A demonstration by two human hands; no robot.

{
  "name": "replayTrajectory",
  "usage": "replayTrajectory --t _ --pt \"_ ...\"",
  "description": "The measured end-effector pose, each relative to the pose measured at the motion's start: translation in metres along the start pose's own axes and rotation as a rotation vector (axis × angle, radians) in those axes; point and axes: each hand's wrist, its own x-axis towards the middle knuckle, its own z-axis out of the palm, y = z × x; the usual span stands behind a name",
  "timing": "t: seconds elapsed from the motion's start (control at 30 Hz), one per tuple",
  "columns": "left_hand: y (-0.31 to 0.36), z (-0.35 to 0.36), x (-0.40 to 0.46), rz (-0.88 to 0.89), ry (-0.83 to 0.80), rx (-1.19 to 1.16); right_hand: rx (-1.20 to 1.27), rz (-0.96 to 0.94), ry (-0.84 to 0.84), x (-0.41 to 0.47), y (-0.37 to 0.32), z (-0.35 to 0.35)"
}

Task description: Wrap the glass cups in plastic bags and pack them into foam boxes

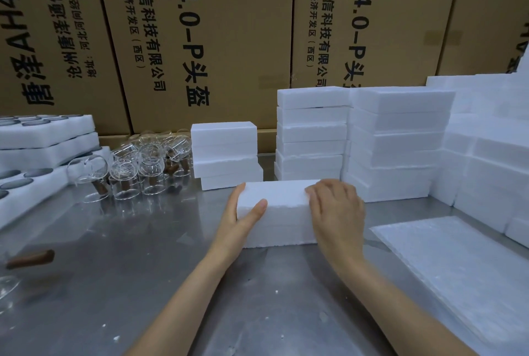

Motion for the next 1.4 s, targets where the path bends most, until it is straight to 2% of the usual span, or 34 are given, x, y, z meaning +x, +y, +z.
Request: replayTrajectory --t 0.13,0.2,0.33,0.47,0.67,0.87,1.23,1.4 --pt "-0.005 0.017 0.006 0.017 0.097 0.041 -0.181 -0.091 0.009 0.002 -0.005 0.001" --pt "-0.005 0.024 0.013 -0.007 0.099 0.092 -0.256 -0.105 0.046 0.007 0.0 0.003" --pt "-0.009 0.037 0.03 -0.015 0.029 0.186 -0.363 -0.087 0.019 0.022 0.012 0.011" --pt "-0.02 0.043 0.044 0.055 -0.07 0.295 -0.379 -0.087 0.048 0.031 0.027 0.018" --pt "-0.027 0.07 0.068 0.017 -0.026 0.281 -0.353 -0.046 0.036 0.045 0.052 0.035" --pt "-0.032 0.085 0.091 -0.023 -0.032 0.248 -0.38 -0.029 -0.045 0.061 0.078 0.047" --pt "-0.04 0.089 0.106 0.008 -0.118 0.207 -0.318 -0.057 -0.134 0.072 0.092 0.045" --pt "-0.038 0.09 0.098 0.037 -0.052 0.21 -0.352 -0.014 -0.291 0.077 0.086 0.033"
